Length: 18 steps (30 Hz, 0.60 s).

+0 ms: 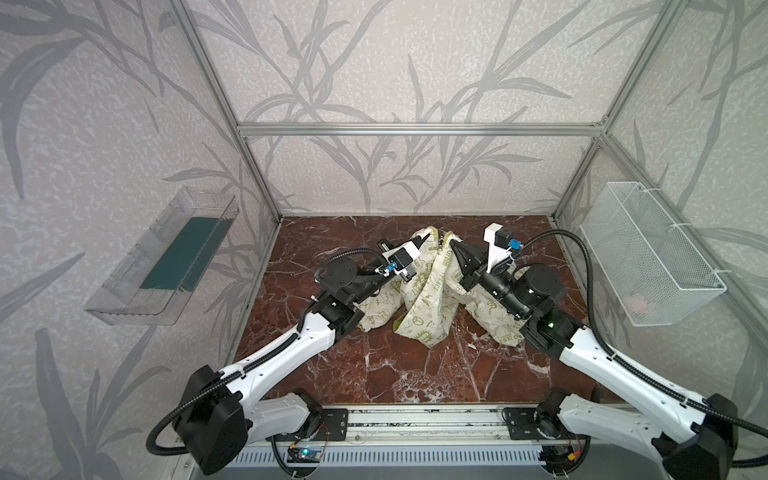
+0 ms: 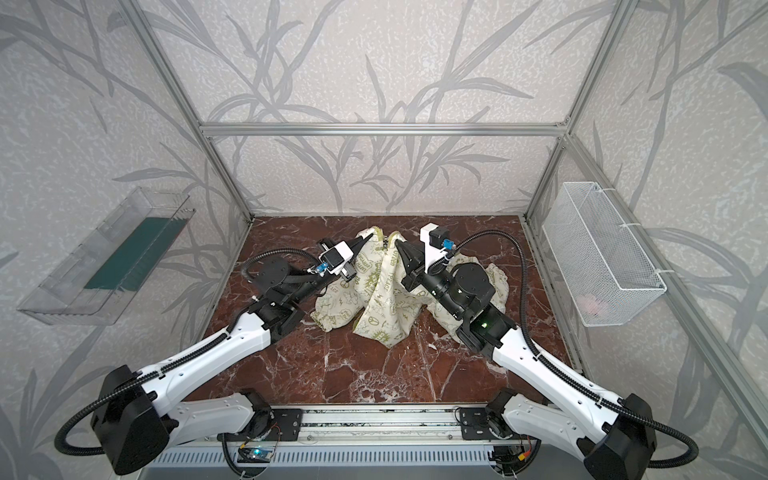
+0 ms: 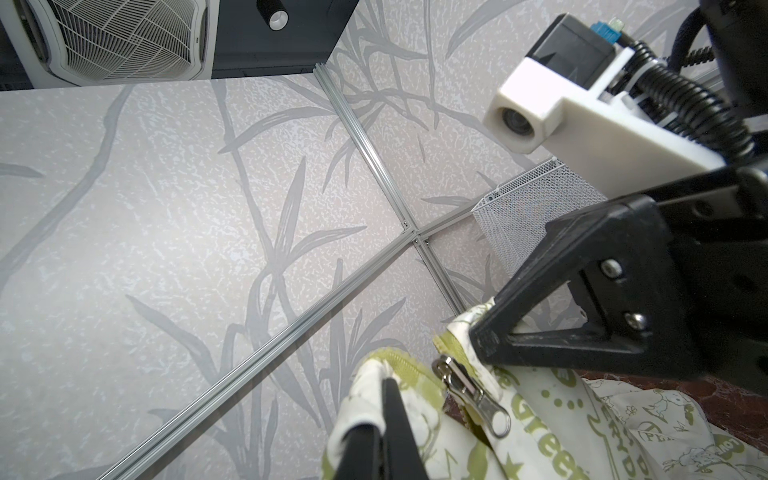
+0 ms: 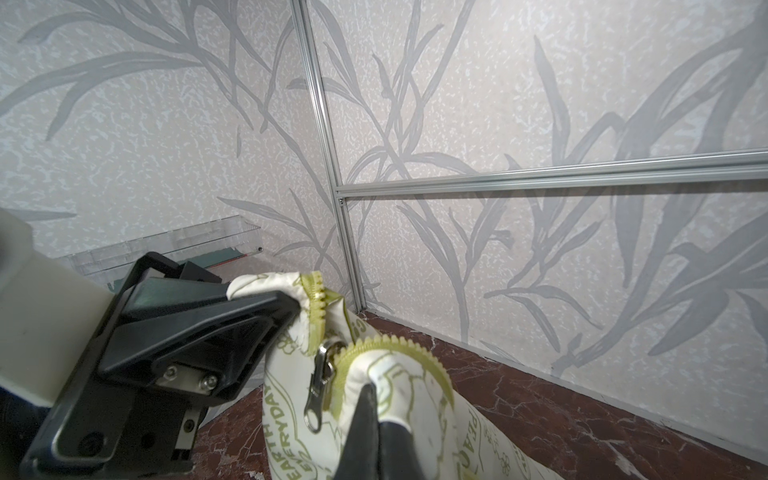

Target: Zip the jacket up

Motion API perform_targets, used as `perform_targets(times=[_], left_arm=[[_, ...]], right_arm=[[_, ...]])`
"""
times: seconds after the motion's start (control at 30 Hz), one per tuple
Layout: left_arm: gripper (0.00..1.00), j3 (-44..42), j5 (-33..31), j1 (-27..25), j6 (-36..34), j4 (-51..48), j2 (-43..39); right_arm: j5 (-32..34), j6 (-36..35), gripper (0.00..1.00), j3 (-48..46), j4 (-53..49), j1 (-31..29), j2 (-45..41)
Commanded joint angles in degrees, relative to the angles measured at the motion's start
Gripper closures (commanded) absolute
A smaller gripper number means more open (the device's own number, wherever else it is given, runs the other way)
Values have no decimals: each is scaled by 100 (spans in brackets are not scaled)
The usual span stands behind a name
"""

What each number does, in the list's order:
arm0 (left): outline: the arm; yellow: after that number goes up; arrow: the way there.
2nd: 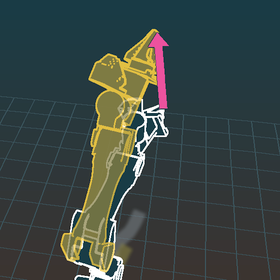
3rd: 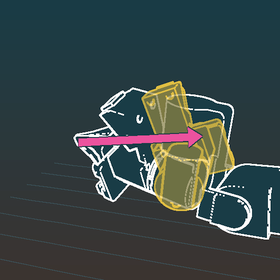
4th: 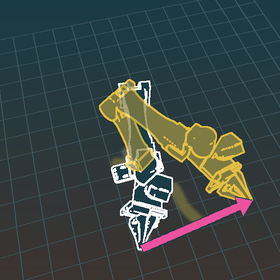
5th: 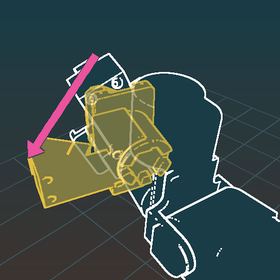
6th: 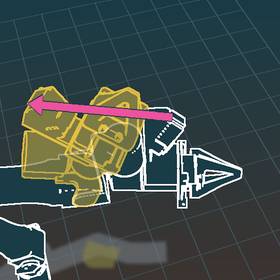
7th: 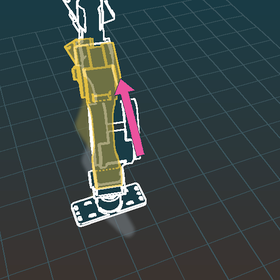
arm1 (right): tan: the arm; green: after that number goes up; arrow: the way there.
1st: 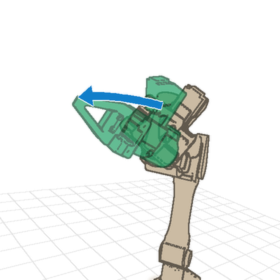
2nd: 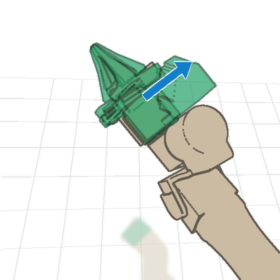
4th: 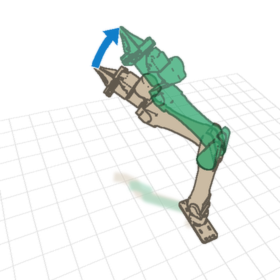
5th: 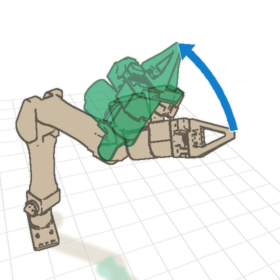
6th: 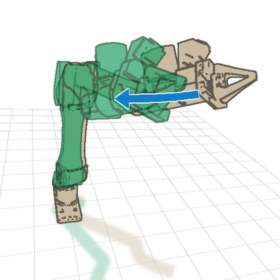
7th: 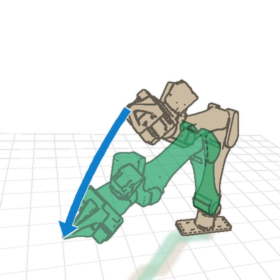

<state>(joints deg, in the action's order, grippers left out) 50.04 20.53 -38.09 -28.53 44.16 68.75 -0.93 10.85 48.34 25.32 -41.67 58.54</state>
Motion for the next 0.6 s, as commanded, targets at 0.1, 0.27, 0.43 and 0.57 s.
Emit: perform_targets(times=[0.1, 0.27, 0.43, 0.57], left_arm=[[100, 70, 5, -33, -187, 295, -101], [100, 49, -2, -66, -205, 269, -116], [100, 23, -17, -72, -229, 251, -120], [100, 3, 2, -88, -266, 234, -130]], right_arm=[[4, -72, 100, 79, 148, -34, -1], [65, -70, 100, 54, 203, -34, -17], [93, -44, 100, 44, 322, -34, -18], [106, -31, 100, 71, 339, -34, -10]])
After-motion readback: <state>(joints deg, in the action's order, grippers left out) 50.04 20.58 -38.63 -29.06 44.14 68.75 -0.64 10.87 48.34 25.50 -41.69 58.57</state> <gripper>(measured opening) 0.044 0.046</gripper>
